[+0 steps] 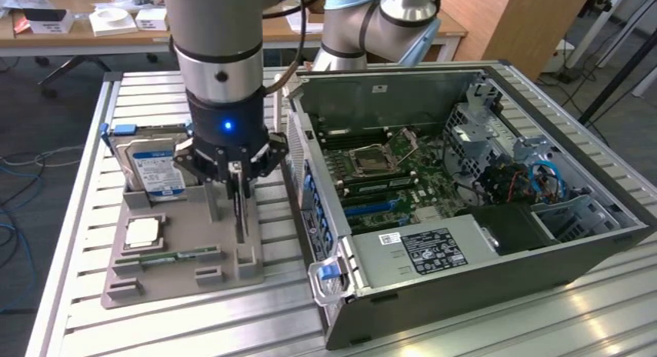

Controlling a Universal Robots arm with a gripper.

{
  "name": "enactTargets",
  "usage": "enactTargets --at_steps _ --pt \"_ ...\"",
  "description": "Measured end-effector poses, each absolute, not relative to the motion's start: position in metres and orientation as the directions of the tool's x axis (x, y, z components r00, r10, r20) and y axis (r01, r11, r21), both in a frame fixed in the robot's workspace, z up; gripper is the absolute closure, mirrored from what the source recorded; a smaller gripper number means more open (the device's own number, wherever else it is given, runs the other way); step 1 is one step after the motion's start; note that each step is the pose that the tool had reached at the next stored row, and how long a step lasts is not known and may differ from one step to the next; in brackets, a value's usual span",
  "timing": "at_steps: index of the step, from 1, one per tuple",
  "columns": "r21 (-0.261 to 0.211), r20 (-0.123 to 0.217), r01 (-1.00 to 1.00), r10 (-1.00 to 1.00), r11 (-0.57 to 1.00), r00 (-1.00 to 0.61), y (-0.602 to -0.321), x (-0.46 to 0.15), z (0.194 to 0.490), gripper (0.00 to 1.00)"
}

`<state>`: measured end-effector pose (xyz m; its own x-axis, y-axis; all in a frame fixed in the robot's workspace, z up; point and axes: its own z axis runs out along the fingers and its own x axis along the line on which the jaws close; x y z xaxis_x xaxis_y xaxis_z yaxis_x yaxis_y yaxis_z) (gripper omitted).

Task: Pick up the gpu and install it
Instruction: 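Pick up the gpu and move the gpu toward the slot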

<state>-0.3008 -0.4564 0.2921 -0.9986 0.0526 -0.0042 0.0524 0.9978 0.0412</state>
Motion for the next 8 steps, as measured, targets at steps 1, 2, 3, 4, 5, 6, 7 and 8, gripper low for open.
enactTargets --at_steps 1,2,3,4,5,6,7,8 --pt "0.041 -0.004 0.052 0.053 0.998 -0.999 -0.456 -0.301 0.297 0.74" --pt "0.041 -0.004 0.052 0.053 0.998 -0.999 -0.456 -0.301 0.301 0.74" --pt "0.041 -0.004 0.052 0.053 0.998 -0.999 -0.456 -0.301 0.306 0.74" --pt "0.041 -0.004 0.052 0.053 0.998 -0.999 -0.456 -0.301 0.310 0.74" --pt "0.041 -0.004 0.052 0.053 0.998 -0.999 -0.456 -0.301 0.315 0.74" --pt "0.041 -0.004 0.052 0.053 0.998 -0.999 -0.456 -0.301 0.319 0.74" --pt "0.041 -0.004 0.052 0.053 0.998 -0.999 -0.456 -0.301 0.324 0.74" --pt "0.041 -0.004 0.052 0.053 0.998 -0.999 -0.456 -0.301 0.328 0.74"
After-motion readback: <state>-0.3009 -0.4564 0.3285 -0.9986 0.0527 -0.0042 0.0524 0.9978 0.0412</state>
